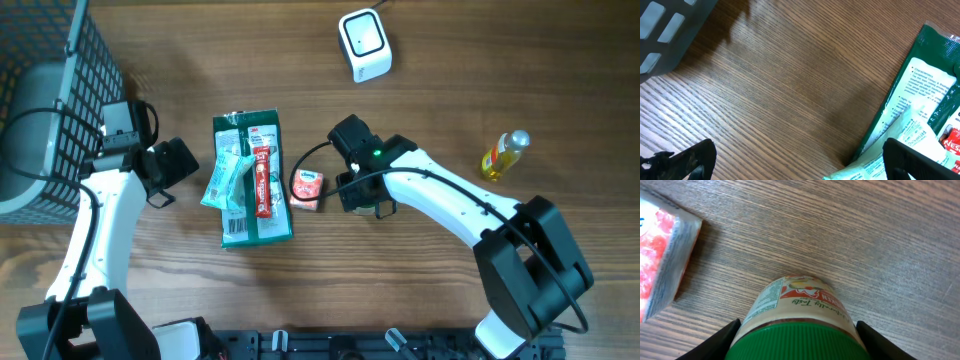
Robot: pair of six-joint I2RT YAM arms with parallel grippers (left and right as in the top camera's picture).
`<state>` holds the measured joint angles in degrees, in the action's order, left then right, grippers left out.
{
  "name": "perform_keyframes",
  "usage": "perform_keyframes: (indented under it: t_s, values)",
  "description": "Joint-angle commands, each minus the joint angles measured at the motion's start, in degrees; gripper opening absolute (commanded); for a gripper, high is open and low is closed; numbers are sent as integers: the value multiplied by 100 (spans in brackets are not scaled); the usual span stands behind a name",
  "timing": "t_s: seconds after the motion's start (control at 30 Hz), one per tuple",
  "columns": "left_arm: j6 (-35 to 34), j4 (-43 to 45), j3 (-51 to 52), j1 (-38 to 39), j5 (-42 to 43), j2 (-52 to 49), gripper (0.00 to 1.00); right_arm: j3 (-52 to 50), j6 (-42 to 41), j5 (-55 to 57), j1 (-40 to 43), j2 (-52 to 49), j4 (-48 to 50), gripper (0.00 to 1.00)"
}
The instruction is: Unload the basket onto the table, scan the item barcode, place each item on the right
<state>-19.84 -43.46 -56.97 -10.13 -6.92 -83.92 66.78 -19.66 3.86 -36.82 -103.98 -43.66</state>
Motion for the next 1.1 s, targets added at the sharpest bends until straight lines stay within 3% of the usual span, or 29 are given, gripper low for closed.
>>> perform_keyframes:
  t_s: [0.0, 0.3, 0.4, 0.57, 0.67, 0.87, 1.07]
  values:
    - [7, 13, -79, -26, 26, 87, 100, -22, -490, 31, 13, -31, -103, 59]
    - [7, 13, -79, -26, 26, 87, 100, 184, -944, -846, 658, 1174, -669, 28]
    - [7, 13, -79, -26, 26, 87, 100, 184, -929, -1401, 953, 1325, -901, 11]
    - [7, 13, -79, -26, 26, 87, 100, 177, -903, -1602, 1034, 1325, -946, 13]
    - [9, 13, -79, -26, 26, 87, 100, 177, -905, -1749, 1034, 1322, -929, 4]
    - [7, 13, -79, -26, 26, 87, 100, 201, -905, -1751, 1045, 1325, -713, 5]
    - [7, 13, -79, -26, 26, 87, 100, 1834, -581, -2573, 1257, 1325, -1233, 4]
